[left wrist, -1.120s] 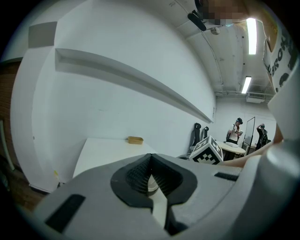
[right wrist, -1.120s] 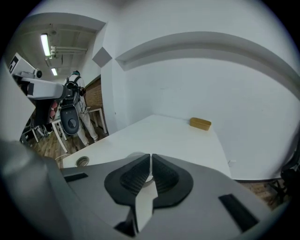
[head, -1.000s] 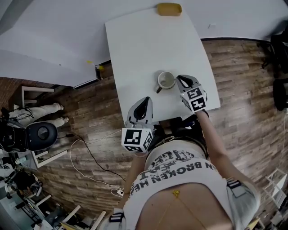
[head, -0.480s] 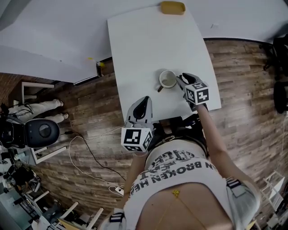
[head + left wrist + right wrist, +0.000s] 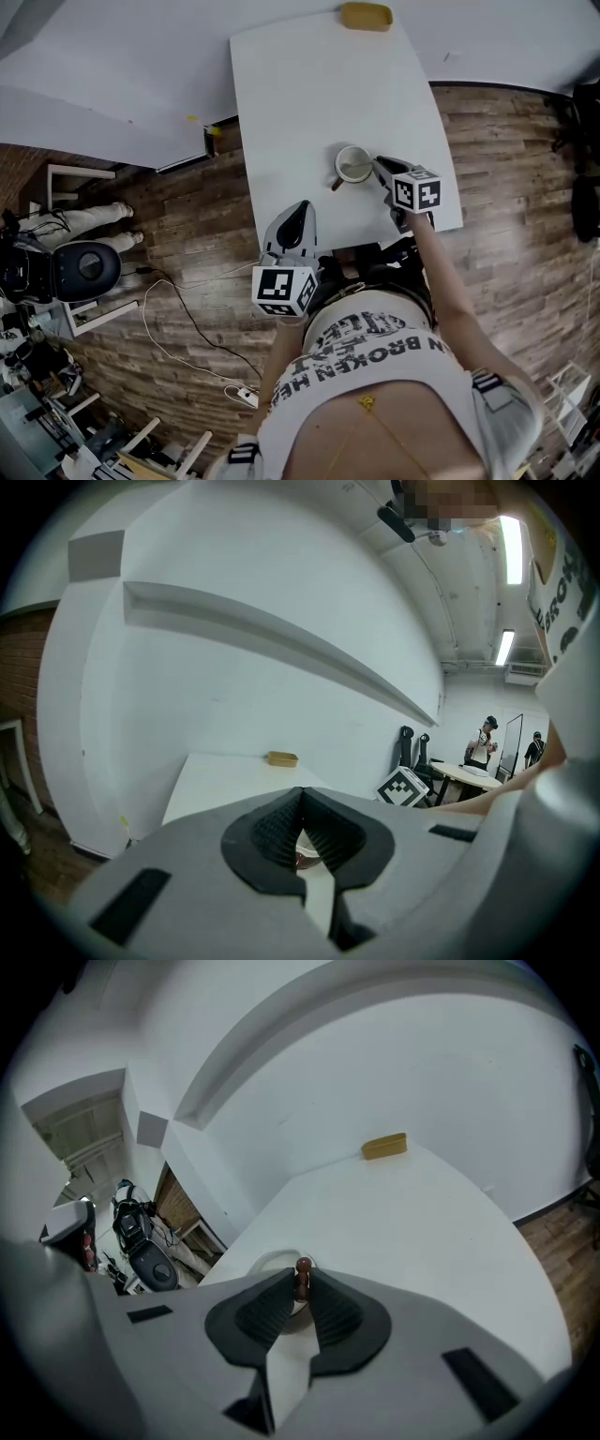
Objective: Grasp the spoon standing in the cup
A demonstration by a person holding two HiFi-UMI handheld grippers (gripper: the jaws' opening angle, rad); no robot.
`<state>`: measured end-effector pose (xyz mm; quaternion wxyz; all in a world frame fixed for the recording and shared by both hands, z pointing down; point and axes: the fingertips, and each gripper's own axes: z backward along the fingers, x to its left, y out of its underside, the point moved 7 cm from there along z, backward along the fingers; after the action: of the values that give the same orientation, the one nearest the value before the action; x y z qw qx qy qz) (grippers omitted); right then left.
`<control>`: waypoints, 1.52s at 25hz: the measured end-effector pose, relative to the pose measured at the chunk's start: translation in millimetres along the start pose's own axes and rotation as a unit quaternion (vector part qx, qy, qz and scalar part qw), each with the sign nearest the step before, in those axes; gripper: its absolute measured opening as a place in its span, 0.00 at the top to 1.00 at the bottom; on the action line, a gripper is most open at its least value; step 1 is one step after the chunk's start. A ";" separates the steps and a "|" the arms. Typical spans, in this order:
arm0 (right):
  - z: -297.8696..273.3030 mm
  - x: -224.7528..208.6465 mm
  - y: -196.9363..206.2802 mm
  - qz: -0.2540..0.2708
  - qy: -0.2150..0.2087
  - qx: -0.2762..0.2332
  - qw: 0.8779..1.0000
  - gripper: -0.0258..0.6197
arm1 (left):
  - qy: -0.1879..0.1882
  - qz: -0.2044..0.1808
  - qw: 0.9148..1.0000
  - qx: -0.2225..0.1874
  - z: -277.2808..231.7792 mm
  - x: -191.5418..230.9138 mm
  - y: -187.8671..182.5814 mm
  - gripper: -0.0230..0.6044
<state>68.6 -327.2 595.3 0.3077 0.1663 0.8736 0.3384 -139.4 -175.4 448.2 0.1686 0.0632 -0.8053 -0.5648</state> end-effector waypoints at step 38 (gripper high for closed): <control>65.3 66.1 -42.8 0.320 0.046 -0.047 0.945 0.89 | 0.012 -0.008 1.000 -0.003 13.4 -8.4 4.4 0.98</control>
<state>57.6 -293.0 499.6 0.1502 0.4068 0.7705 0.4672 -135.8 -159.5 446.6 0.1745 0.0759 -0.8007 -0.5680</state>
